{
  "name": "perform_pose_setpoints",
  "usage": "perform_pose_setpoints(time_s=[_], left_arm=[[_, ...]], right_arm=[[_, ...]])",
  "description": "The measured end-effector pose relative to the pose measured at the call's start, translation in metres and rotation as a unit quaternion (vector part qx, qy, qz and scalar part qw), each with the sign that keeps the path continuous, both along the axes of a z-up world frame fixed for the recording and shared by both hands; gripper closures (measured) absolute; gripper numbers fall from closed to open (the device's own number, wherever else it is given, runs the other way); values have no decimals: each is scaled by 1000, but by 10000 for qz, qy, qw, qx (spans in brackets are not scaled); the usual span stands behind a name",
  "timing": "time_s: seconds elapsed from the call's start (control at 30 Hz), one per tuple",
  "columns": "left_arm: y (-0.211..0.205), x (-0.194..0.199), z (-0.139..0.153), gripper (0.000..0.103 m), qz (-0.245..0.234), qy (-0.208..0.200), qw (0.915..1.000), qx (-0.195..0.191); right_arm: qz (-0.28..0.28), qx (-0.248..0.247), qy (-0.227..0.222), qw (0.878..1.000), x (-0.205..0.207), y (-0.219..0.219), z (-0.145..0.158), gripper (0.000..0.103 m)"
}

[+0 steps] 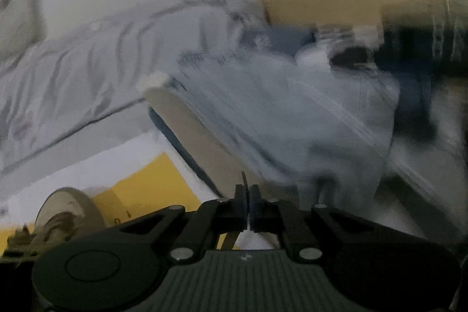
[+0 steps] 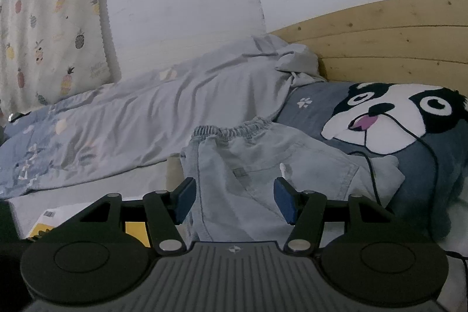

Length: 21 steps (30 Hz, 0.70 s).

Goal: Lace up shoes with both hands

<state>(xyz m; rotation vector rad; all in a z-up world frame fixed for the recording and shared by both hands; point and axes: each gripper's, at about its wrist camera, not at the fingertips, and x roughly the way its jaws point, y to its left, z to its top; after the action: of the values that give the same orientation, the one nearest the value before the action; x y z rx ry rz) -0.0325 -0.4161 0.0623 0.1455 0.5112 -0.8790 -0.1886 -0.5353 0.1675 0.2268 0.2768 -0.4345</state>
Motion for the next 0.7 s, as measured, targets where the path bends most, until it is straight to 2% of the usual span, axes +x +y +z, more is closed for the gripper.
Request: perform_pose_setpoints(time_s=[0.07,0.17,0.3,0.43,0.57,0.7], left_arm=[[26,3,16,102,101,171,9977,-655],[66,9,34,102,260,378,9895,-1368],[120,17,45,103,499,631,9754,-2054],[162,19,49,103,732,590,9638,-2497],[195,22,50,103,931,657,9566,-2680],[225,23,47,103,1076,646,9502,-2852]], right_arm=[[89,4,-16,10000,2,5,0,41],[387,42,-63,9992,7,16,0,39],[1190,18,-257,9926,14,49,6,39],[2204,-373,-324,9742,25,100,11,39],[3078,-624,-344,9488,36,149,13,39],[3446,-977,-320,9331,45,190,11,45]])
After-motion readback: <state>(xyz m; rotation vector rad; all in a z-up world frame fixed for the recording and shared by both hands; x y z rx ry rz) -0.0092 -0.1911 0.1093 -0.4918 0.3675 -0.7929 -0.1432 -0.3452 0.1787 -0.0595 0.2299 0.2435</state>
